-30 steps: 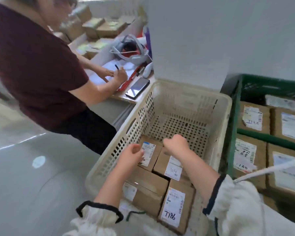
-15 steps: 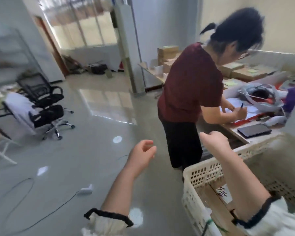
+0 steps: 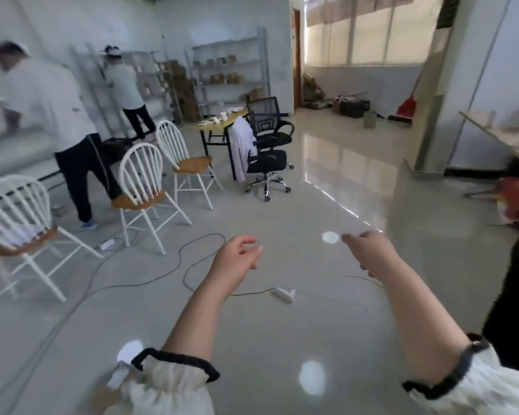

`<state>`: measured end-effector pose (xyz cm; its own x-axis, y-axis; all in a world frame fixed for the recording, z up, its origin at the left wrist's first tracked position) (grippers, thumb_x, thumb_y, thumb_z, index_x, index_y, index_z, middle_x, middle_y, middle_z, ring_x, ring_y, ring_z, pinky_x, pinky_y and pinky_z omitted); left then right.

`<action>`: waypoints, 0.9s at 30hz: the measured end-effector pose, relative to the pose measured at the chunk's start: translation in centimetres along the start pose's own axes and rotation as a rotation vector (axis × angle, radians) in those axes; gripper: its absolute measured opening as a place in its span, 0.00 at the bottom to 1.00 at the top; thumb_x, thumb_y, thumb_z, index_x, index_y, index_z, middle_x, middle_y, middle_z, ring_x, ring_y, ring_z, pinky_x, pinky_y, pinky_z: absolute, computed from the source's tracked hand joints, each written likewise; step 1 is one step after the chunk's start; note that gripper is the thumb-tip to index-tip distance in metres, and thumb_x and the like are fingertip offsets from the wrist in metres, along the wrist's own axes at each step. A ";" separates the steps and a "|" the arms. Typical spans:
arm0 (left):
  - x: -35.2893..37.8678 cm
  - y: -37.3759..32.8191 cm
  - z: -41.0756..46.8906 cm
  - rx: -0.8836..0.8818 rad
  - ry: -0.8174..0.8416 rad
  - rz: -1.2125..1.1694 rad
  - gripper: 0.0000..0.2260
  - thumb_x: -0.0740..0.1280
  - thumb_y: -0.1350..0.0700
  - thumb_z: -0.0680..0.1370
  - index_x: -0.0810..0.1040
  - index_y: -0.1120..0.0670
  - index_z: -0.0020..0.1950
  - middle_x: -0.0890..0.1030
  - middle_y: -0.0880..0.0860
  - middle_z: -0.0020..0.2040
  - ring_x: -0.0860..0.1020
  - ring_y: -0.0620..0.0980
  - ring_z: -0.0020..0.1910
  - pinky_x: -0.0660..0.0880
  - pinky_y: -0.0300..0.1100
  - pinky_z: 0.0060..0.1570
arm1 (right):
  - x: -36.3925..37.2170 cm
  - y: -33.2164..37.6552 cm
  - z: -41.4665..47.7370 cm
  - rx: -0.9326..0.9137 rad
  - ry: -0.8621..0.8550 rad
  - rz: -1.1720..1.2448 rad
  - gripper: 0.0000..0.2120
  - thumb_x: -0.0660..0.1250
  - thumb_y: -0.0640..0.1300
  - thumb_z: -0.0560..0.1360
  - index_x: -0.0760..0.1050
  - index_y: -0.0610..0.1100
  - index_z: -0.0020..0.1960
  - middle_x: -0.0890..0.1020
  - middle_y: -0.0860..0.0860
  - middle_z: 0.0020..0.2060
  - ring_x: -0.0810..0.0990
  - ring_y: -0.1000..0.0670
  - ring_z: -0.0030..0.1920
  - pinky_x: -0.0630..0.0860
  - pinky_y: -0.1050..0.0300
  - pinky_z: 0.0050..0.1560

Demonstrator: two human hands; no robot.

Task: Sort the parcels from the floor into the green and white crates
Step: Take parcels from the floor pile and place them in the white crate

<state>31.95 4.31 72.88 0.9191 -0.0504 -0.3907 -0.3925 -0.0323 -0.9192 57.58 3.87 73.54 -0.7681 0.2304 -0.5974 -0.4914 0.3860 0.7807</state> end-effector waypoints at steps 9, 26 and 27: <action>-17.0 12.4 -4.1 -0.305 -0.465 -0.086 0.11 0.66 0.54 0.77 0.75 0.50 0.59 0.80 0.52 0.46 0.81 0.51 0.43 0.71 0.40 0.37 | 20.5 11.6 -0.6 -0.374 0.495 -0.161 0.21 0.65 0.53 0.75 0.73 0.44 0.65 0.76 0.42 0.62 0.74 0.42 0.62 0.68 0.53 0.61; -28.2 33.8 -15.0 -0.805 -0.945 -0.221 0.13 0.68 0.53 0.77 0.75 0.49 0.60 0.81 0.47 0.48 0.81 0.45 0.42 0.69 0.34 0.36 | 51.6 17.6 -3.5 -0.749 1.125 -0.353 0.27 0.69 0.55 0.73 0.65 0.58 0.70 0.68 0.58 0.65 0.68 0.54 0.66 0.64 0.58 0.60; -29.0 35.4 -14.9 -0.818 -0.944 -0.220 0.12 0.68 0.54 0.77 0.75 0.49 0.60 0.81 0.47 0.49 0.81 0.45 0.42 0.69 0.34 0.36 | 53.2 17.8 -3.7 -0.750 1.121 -0.328 0.27 0.69 0.55 0.73 0.65 0.59 0.69 0.67 0.60 0.64 0.68 0.55 0.66 0.64 0.58 0.60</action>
<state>-9.13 -10.22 52.43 0.5017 0.7523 -0.4270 0.1743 -0.5714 -0.8019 6.45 19.71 56.31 -0.3163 -0.7467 -0.5852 -0.5380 -0.3669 0.7589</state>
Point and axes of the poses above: each hand's wrist, its own z-axis towards the middle knuckle, its own x-axis out of the palm, y = z × x, the point moved 1 cm from there along z, towards the middle knuckle
